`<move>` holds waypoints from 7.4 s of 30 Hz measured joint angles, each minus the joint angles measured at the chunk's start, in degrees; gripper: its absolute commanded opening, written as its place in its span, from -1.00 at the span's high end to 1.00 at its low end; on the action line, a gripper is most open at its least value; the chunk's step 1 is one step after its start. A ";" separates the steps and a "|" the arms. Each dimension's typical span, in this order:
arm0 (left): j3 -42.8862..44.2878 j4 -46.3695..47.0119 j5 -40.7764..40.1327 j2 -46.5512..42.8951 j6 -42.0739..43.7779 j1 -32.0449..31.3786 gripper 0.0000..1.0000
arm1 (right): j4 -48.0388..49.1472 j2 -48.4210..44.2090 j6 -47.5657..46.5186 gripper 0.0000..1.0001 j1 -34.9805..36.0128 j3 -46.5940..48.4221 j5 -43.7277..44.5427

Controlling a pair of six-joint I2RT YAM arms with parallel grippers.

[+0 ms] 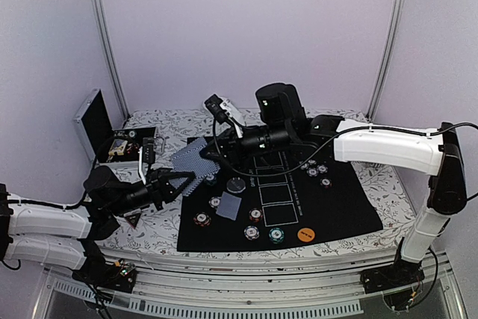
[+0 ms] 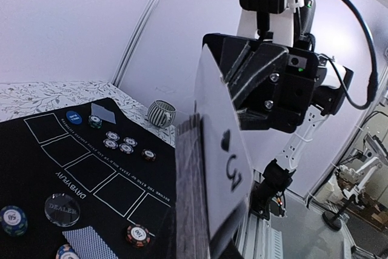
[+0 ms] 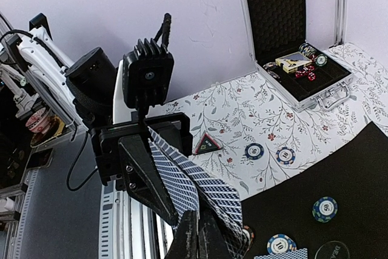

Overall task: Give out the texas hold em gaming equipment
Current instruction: Place the face-down deck piles on the poker table mat, then pick up the poker card from the face-down deck piles, then distribute the poker card in the big blind area, then pick up the face-down deck piles from the poker table mat.

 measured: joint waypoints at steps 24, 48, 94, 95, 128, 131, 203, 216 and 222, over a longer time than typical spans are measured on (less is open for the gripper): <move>0.55 -25.53 1.40 3.76 -5.88 13.09 1.00 | 2.25 25.79 8.07 0.97 -4.48 12.72 -9.75; 0.83 -23.91 13.22 26.71 -10.32 23.82 0.31 | 2.69 44.30 15.47 0.97 -4.11 24.87 -15.58; 1.75 -21.53 13.66 28.13 -8.59 25.51 0.05 | 4.44 37.22 19.93 0.97 -6.01 20.35 -13.53; 1.77 -21.53 13.66 28.13 -8.59 25.51 0.05 | 4.52 36.96 20.04 0.97 -6.10 20.24 -13.53; 3.56 -23.82 13.49 28.44 -6.88 25.53 0.05 | -17.25 -24.59 26.21 0.96 -37.46 -40.92 -4.26; 3.69 -24.04 13.42 28.44 -6.60 25.53 0.05 | -18.95 -24.74 27.63 0.97 -39.78 -45.51 -2.43; 10.67 -22.67 13.60 35.47 -6.97 23.45 1.00 | -8.31 41.90 24.41 0.53 -6.05 27.23 -10.12; 3.78 -28.81 8.33 10.12 -3.80 23.61 1.00 | -6.49 27.23 16.33 -0.74 -6.05 20.92 -9.09; -0.07 -27.69 6.99 -9.55 -1.27 23.61 1.00 | -1.99 17.68 11.74 -0.98 -6.05 14.95 -8.33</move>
